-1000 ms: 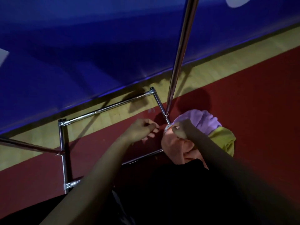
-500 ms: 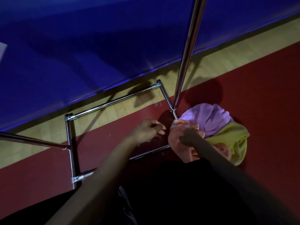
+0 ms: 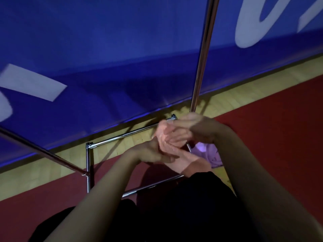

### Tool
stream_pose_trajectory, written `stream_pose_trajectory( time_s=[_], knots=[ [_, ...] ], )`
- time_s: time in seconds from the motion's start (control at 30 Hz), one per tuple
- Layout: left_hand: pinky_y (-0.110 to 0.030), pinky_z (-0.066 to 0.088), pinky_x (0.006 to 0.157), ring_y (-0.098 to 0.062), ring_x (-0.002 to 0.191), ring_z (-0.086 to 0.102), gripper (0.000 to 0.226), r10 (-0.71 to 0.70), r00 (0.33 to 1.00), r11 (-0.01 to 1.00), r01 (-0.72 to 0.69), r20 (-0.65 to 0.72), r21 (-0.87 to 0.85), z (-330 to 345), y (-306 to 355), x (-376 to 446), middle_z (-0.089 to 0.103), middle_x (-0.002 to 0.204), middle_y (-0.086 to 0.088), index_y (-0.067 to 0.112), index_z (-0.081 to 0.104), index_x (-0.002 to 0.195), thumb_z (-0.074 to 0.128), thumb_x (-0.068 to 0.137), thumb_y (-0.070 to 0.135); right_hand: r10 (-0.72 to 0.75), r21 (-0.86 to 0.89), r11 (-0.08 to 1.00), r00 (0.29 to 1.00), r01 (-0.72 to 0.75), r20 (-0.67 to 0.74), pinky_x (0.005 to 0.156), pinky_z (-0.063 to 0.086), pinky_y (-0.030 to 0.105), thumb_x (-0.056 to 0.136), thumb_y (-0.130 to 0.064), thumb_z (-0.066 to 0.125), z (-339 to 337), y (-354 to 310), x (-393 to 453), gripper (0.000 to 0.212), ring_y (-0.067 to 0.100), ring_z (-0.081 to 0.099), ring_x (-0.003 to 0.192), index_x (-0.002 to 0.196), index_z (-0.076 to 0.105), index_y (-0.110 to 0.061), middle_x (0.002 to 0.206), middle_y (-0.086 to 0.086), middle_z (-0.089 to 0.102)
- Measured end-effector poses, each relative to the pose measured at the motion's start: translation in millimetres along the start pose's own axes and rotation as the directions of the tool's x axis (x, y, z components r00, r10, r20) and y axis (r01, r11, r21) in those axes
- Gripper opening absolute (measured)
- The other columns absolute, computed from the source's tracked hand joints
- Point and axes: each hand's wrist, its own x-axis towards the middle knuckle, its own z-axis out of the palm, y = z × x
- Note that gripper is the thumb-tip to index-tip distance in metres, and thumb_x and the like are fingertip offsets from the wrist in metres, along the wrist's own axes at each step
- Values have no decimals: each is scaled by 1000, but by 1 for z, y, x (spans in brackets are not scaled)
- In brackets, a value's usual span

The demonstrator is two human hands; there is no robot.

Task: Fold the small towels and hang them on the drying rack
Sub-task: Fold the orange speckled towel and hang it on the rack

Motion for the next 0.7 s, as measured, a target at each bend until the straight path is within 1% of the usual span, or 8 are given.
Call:
stream_pose_trajectory(
  time_s=[0.07, 0.13, 0.27, 0.33, 0.4, 0.5, 0.6, 0.7],
  knots=[
    [-27, 60, 89, -12, 121, 67, 50, 28, 998, 999, -26, -58, 36, -14, 11, -30, 70, 131, 8, 28, 63, 138, 77, 93, 43, -148, 39, 988, 989, 148, -7, 77, 64, 30, 101, -17, 58, 20, -39, -21, 26, 23, 77, 80, 95, 70, 5, 85, 19, 76],
    [-39, 57, 101, -16, 120, 68, 47, 38, 979, 998, -47, -199, -39, -29, 19, -59, 74, 126, 3, 23, 68, 130, 73, 92, 49, -276, 87, 957, 961, 277, -18, 81, 63, 30, 102, -18, 58, 39, -69, -32, 25, 22, 76, 84, 98, 71, 2, 88, 14, 77],
    [-45, 57, 102, -18, 113, 73, 38, 62, 943, 961, -144, -326, -235, -57, 33, -112, 77, 120, 0, 17, 68, 129, 67, 100, 42, -385, 137, 897, 894, 421, -229, 103, 54, 41, 105, -24, 56, 64, -74, -15, 25, 26, 68, 115, 129, 59, -17, 140, 7, 58],
    [-34, 61, 92, -14, 107, 75, 27, 103, 939, 922, -214, -329, -324, -67, 42, -140, 79, 114, 3, 19, 69, 124, 55, 105, 33, -319, -112, 948, 884, 298, -341, 94, 55, 35, 104, -52, 48, 78, -47, 5, 42, 19, 67, 106, 131, 58, -21, 135, 7, 57],
    [-24, 60, 84, -12, 105, 75, 30, 122, 928, 882, -263, -351, -390, -76, 48, -163, 80, 110, 6, 21, 70, 121, 49, 105, 36, -183, -292, 952, 935, 92, -302, 95, 49, 33, 87, -88, 34, 95, -15, 23, 83, 20, 67, 108, 125, 67, -22, 126, 6, 68],
    [-15, 57, 76, -8, 88, 77, 57, 19, 919, 915, -175, -394, -363, -87, 44, -175, 80, 91, 2, 12, 71, 120, 36, 105, 54, -94, -275, 960, 984, 50, -150, 113, 43, 41, 97, -74, 37, 128, 3, 32, 63, 15, 63, 122, 120, 70, -26, 128, -3, 70],
    [-34, 47, 113, -14, 119, 67, 98, -69, 879, 985, -15, -471, -173, -98, 30, -171, 72, 127, -2, 21, 69, 133, 21, 87, 92, -20, -170, 985, 998, 10, -56, 108, 48, 49, 81, -91, 44, 145, -3, 37, 78, 19, 68, 117, 125, 69, -32, 123, -4, 74],
    [-43, 43, 117, -22, 125, 62, 115, -146, 874, 988, 101, -463, -120, -105, 23, -175, 64, 140, -4, 26, 71, 128, 13, 68, 106, -12, -226, 974, 997, -4, -70, 102, 53, 46, 67, -100, 40, 144, -16, 37, 92, 18, 69, 115, 127, 67, -35, 125, -6, 73]
  ],
)
